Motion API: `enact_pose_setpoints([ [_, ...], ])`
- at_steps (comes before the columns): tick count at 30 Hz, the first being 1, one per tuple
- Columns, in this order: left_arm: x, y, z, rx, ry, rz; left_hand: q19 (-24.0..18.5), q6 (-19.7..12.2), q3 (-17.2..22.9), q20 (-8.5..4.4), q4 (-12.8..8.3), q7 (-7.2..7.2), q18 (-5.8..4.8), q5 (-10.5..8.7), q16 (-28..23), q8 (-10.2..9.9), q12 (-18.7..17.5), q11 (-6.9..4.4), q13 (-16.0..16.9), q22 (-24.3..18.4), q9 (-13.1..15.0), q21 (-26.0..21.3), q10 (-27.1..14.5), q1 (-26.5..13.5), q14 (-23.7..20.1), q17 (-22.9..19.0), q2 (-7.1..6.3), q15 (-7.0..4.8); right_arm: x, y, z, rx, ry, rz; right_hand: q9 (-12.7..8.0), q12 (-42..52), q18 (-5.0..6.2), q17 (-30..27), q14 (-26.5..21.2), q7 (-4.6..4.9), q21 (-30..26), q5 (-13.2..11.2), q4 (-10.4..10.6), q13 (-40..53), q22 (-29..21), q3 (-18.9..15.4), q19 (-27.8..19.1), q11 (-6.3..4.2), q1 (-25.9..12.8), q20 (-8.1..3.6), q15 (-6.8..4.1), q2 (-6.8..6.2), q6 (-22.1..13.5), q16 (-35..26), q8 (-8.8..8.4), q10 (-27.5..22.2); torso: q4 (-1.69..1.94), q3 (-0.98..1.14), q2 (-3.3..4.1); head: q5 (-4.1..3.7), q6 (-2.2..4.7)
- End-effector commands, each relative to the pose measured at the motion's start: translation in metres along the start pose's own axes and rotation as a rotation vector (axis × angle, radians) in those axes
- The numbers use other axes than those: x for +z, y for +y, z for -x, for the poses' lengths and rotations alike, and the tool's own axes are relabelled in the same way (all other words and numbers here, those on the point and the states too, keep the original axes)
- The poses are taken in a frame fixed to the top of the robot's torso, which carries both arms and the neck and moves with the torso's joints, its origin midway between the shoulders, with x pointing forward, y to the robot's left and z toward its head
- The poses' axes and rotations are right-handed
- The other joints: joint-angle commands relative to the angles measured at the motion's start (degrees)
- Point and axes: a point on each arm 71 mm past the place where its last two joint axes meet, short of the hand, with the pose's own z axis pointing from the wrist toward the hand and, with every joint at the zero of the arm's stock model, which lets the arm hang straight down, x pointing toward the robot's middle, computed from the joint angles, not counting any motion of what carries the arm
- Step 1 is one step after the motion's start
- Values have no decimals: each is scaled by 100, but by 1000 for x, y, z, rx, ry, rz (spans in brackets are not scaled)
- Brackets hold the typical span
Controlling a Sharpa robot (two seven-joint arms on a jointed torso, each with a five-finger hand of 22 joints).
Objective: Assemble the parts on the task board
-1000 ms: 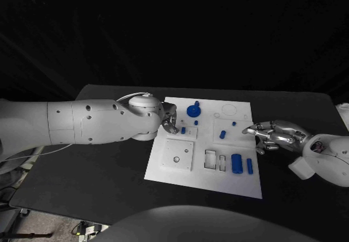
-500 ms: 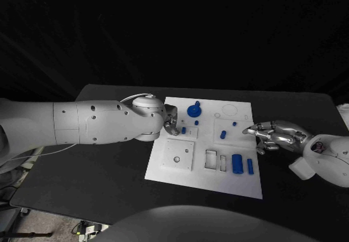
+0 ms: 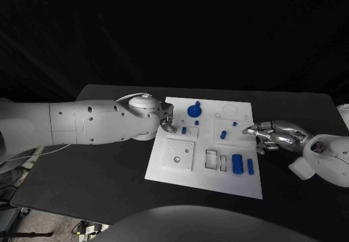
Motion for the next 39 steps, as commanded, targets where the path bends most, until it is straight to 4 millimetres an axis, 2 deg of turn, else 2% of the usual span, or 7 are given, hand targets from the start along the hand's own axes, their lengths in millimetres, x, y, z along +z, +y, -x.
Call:
enact_pose_setpoints([
  [1, 1, 8, 0, -13, -27, 119, 444, 28, -42, -36, -7, -19, -12, -22, 14, 8, 14, -1, 1510, 1407, 4, -33, 586, -11, 603, 1508, 70, -36, 0, 0, -2, 1, 15, 3, -7, -22, 50, -6, -40, 11, -20, 26, -6, -5, 261, 34, -41, -13, 55, 6, 8, -13, 43, 10, -28, -46, -2, 0, 4, -1, 1],
  [39, 8, -1, -9, -73, -18, 74, 384, 72, -98, -24, -24, -10, 15, -73, 14, -73, 14, 20, 1510, 1369, -32, -143, 586, 11, 603, 1508, 35, -19, -1, -1, 0, 2, 11, 0, -15, -24, 49, -5, -39, 10, -16, 64, -25, -10, 262, 70, -42, -15, 76, 5, 7, -12, 41, 13, -35, -51, -4, 2, 2, -2, 1],
])
